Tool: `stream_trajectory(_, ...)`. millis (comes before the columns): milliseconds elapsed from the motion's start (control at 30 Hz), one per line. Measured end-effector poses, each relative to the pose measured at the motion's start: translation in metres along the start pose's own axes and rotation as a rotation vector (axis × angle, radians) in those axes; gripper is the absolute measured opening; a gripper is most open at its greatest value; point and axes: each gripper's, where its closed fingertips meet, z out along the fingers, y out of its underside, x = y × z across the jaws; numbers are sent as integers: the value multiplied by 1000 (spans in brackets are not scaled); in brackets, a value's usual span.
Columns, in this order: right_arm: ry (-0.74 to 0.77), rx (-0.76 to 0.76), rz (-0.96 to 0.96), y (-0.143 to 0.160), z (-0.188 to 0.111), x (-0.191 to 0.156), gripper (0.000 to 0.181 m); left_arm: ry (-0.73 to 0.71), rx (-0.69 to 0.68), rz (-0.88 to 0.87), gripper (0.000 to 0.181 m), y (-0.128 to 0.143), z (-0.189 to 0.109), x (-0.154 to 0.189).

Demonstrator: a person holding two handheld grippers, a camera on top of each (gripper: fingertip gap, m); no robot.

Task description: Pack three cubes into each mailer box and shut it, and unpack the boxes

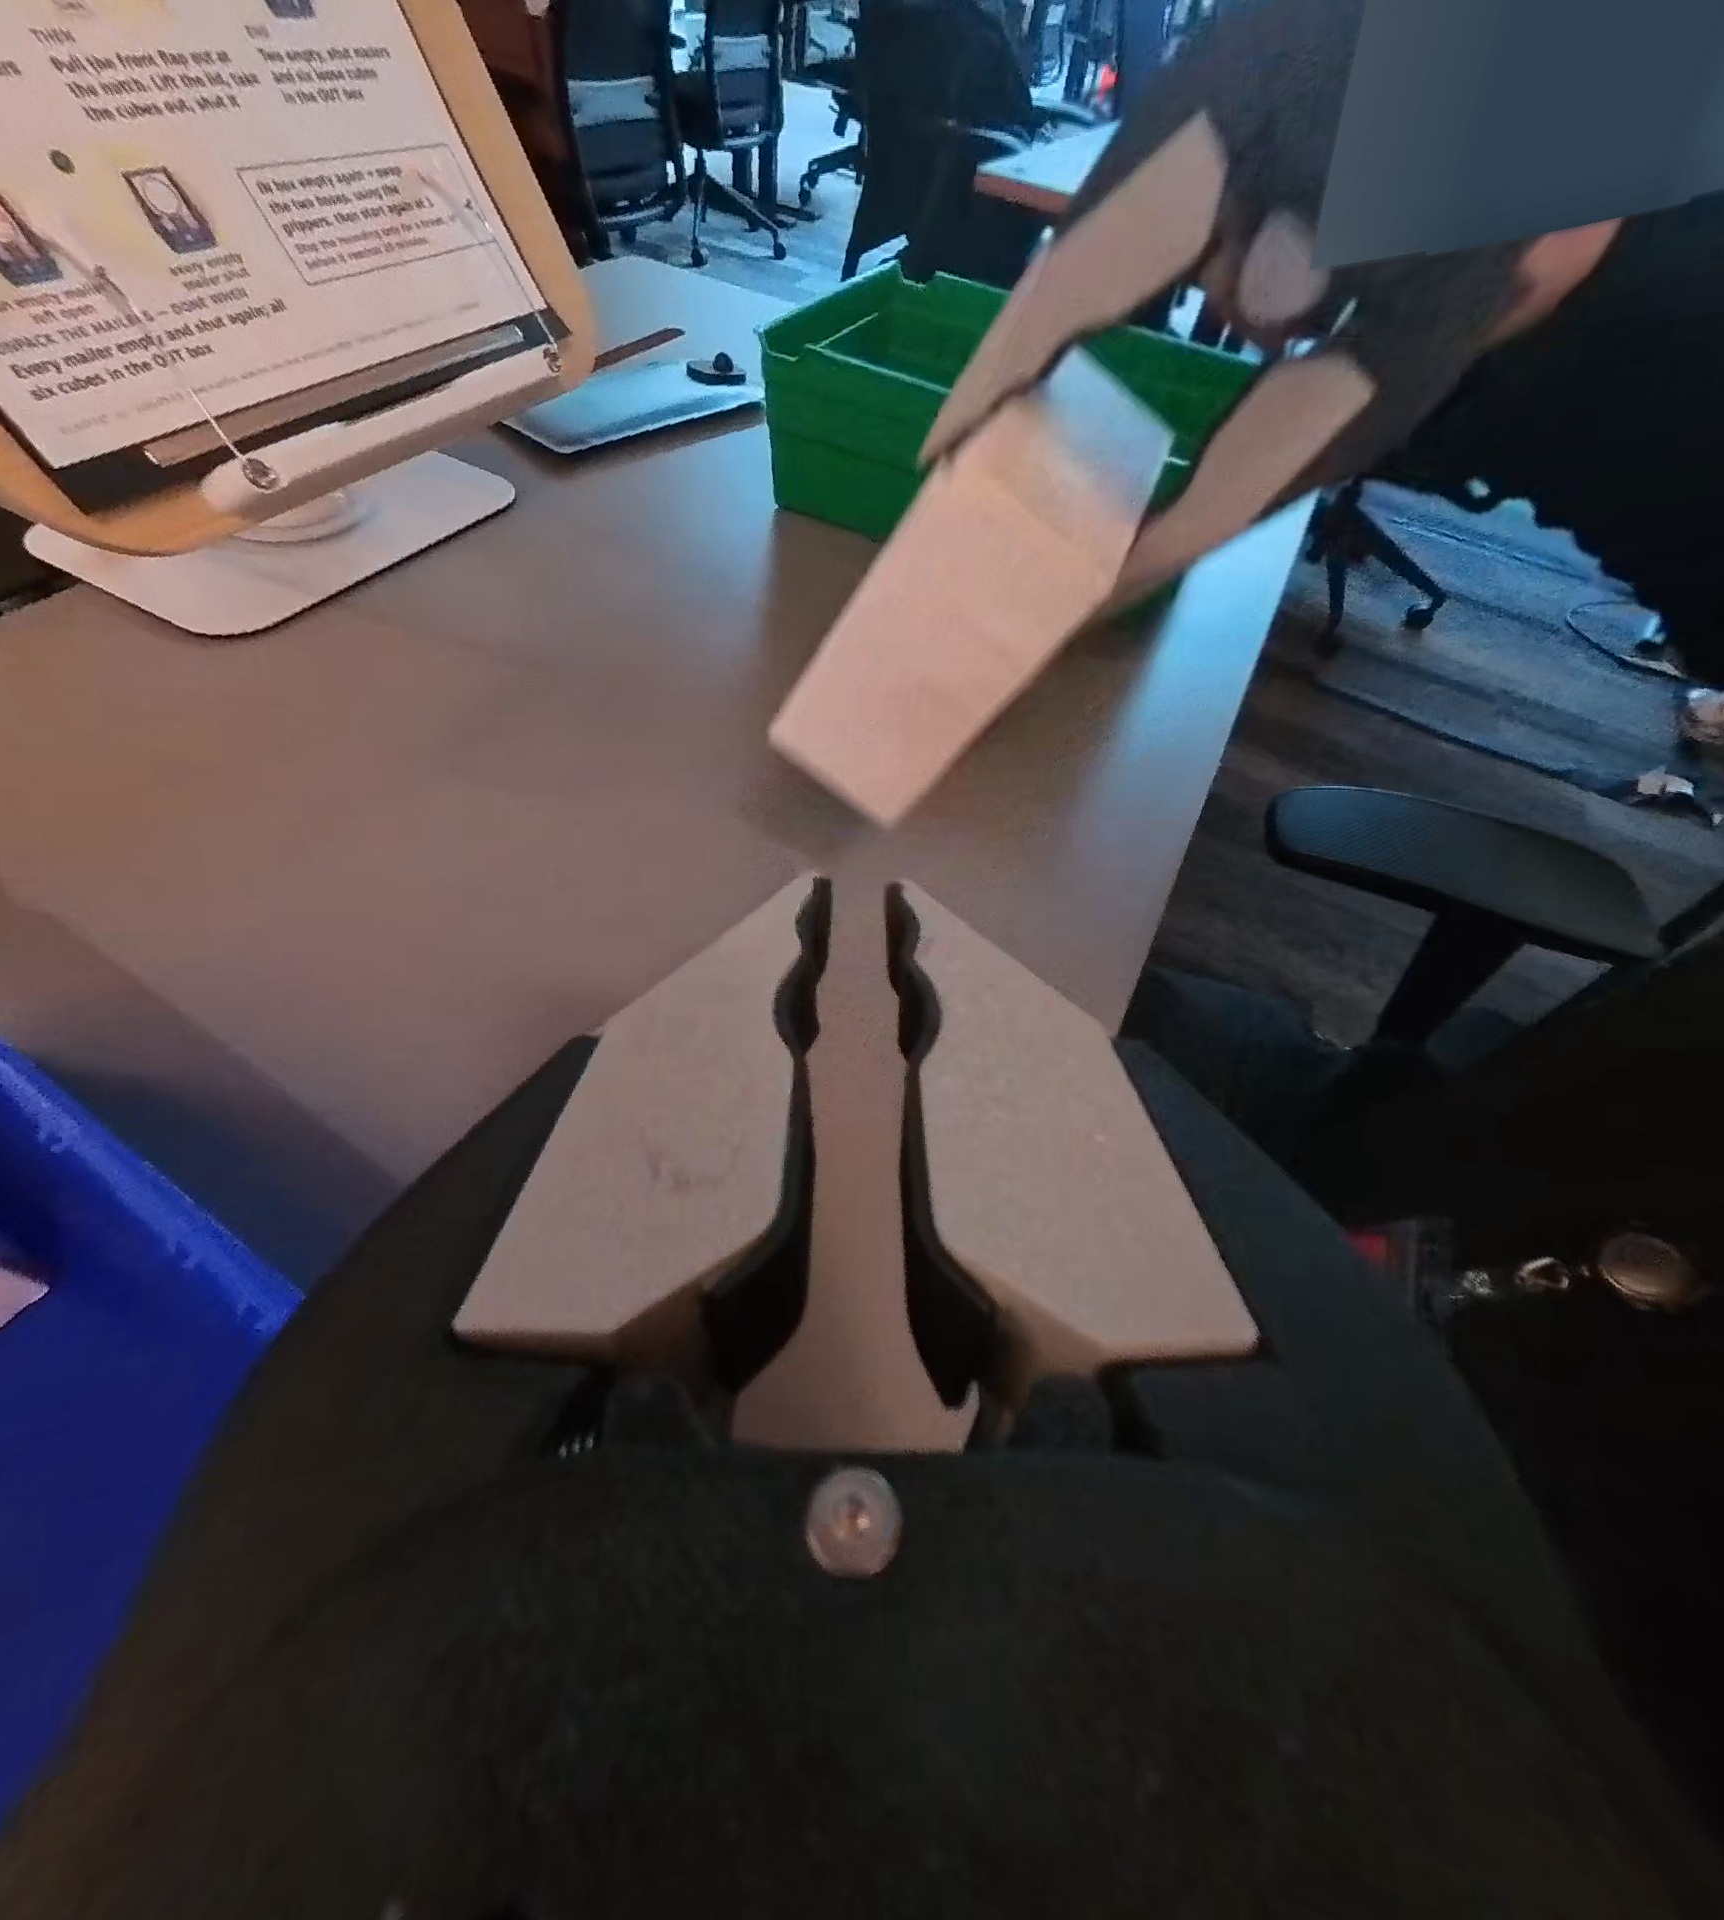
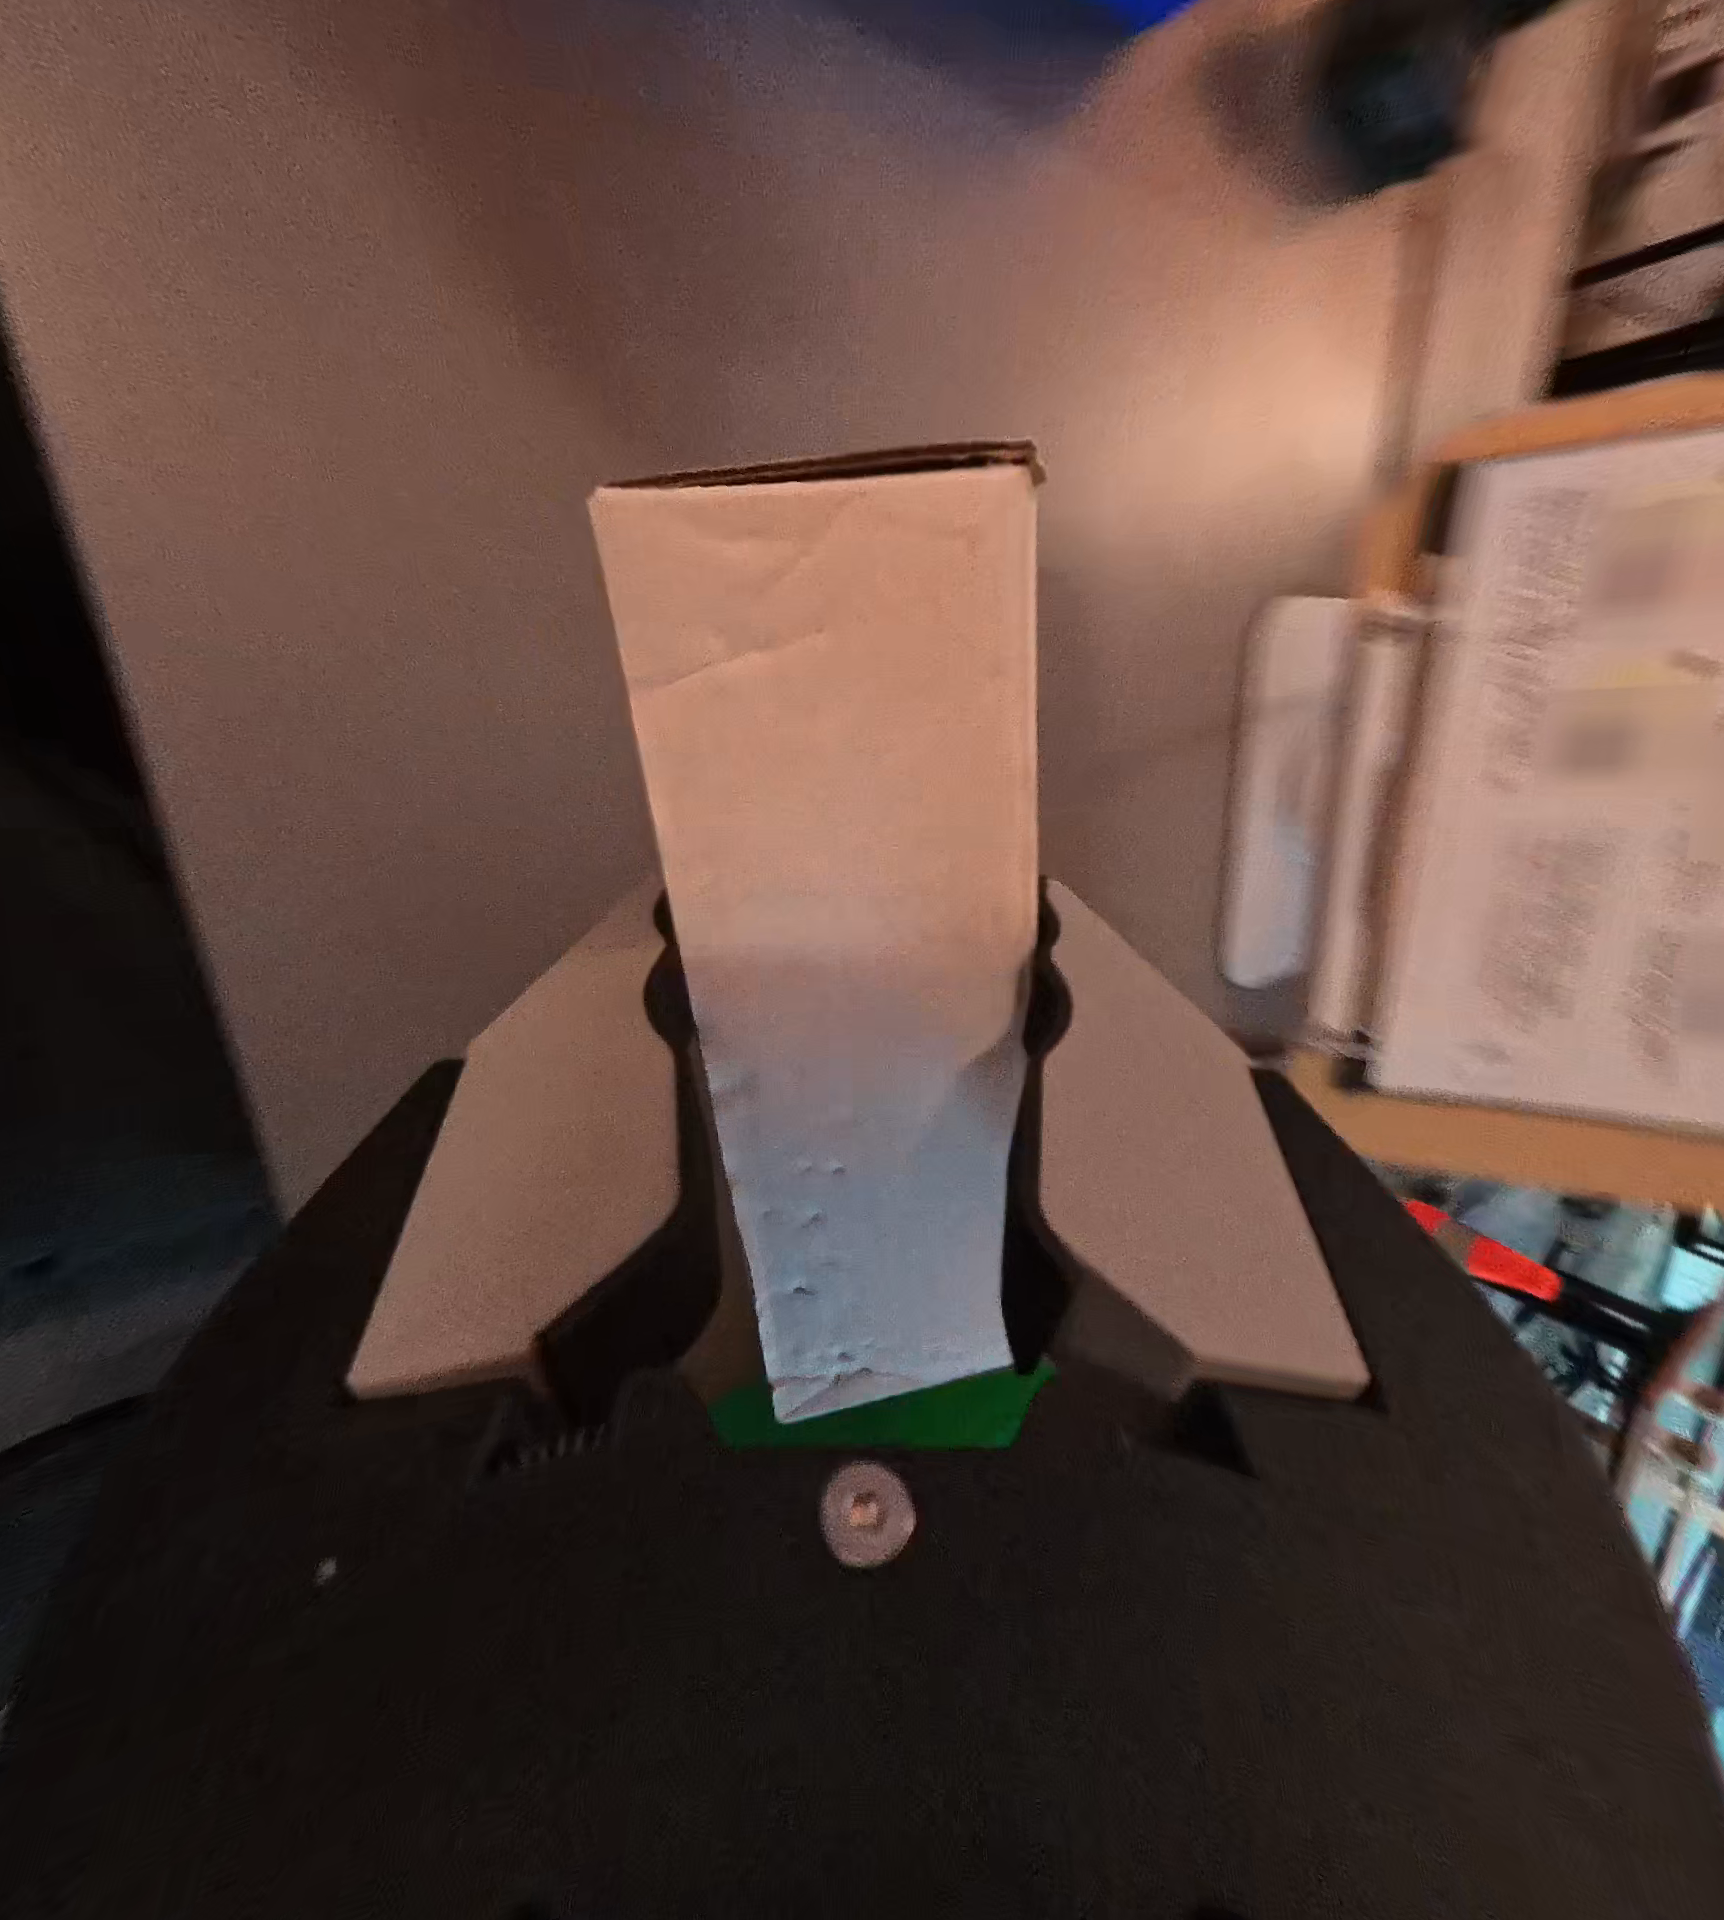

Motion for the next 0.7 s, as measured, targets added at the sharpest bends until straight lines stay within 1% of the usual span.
stream_trajectory(33, 70, 40, 32, 14, -20, 21, 65, -1, 11, -2, 8, -2, -2, 0)
stream_trajectory(67, 136, 63, 81, 34, -40, 43, 65, 2, 21, -6, 8, -3, -4, 0)
stream_trajectory(100, 209, 70, 129, 60, -56, 66, 65, 2, 27, -11, 8, -4, -5, -1)
stream_trajectory(167, 364, 31, 195, 126, -78, 106, 65, -12, 32, -17, 9, -4, -5, -4)
stream_trajectory(200, 426, -17, 216, 162, -83, 120, 65, -19, 34, -25, 12, -5, -4, -5)
stream_trajectory(267, 526, -119, 218, 226, -81, 138, 65, -24, 43, -38, 17, -7, -2, -5)
stream_trajectory(333, 605, -199, 172, 270, -71, 146, 63, -33, 61, -36, 18, -12, 0, -5)
stream_trajectory(367, 642, -220, 128, 283, -65, 150, 63, -37, 70, -32, 18, -15, 0, -4)
stream_trajectory(467, 696, -229, -25, 305, -36, 155, 63, -49, 86, -20, 18, -20, 2, -2)
stream_trajectory(567, 619, -287, -52, 335, 7, 147, 63, -68, 78, -6, 18, -20, 4, -3)
stream_trajectory(600, 618, -264, -53, 336, 16, 144, 63, -74, 71, -3, 18, -19, 4, -4)
stream_trajectory(700, 586, -154, -25, 325, 37, 130, 64, -83, 68, -8, 17, -16, 4, -8)
